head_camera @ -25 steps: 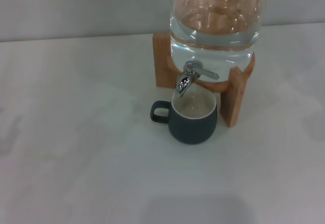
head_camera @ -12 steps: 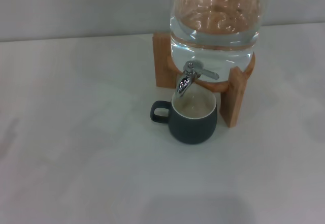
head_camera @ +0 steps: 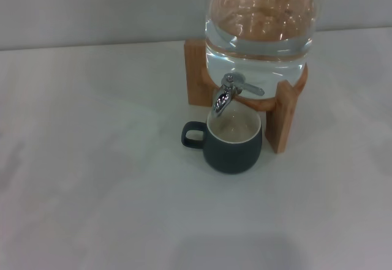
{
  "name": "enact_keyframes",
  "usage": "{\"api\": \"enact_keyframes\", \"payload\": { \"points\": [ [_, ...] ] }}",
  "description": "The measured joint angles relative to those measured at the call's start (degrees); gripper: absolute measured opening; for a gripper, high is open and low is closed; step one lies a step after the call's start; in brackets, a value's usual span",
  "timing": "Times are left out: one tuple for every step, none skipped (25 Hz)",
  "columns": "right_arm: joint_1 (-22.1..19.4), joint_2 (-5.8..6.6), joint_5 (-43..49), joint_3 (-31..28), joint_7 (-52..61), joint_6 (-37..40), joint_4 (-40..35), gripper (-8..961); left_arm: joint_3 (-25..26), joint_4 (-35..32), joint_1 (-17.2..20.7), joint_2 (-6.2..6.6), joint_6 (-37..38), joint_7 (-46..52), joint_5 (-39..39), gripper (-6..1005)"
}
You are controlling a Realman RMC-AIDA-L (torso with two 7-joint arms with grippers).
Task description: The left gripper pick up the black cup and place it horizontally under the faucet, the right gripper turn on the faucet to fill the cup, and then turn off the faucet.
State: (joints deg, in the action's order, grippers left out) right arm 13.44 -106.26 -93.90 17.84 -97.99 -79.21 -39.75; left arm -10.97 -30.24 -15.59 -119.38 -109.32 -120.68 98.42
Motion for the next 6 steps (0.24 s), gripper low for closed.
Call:
{"api": "enact_keyframes", "payload": {
  "points": [
    [0.00, -0.03, 0.00, 0.00, 0.00, 0.01, 0.00, 842, -0.01, 0.00, -0.02, 0.00, -0.01, 0.00, 0.01, 542],
    [0.00, -0.05, 0.00, 0.00, -0.01, 0.02, 0.00, 842, -0.01, 0.00, -0.05, 0.01, -0.01, 0.00, 0.02, 542],
    [0.01, -0.05, -0.01, 0.00, -0.01, 0.02, 0.03, 842, -0.02, 0.00, -0.06, 0.02, 0.00, 0.00, 0.02, 542],
    [0.01, -0.06, -0.01, 0.00, -0.01, 0.04, 0.07, 842, -0.02, 0.00, -0.06, 0.04, 0.02, 0.00, 0.03, 542],
    [0.01, -0.06, -0.03, -0.01, -0.01, 0.07, 0.09, 842, -0.02, 0.00, -0.06, 0.06, 0.04, 0.00, 0.03, 542],
    [0.01, -0.07, -0.05, -0.03, -0.01, 0.10, 0.09, 842, -0.02, 0.00, -0.06, 0.08, 0.09, 0.02, 0.03, 542]
  ]
}}
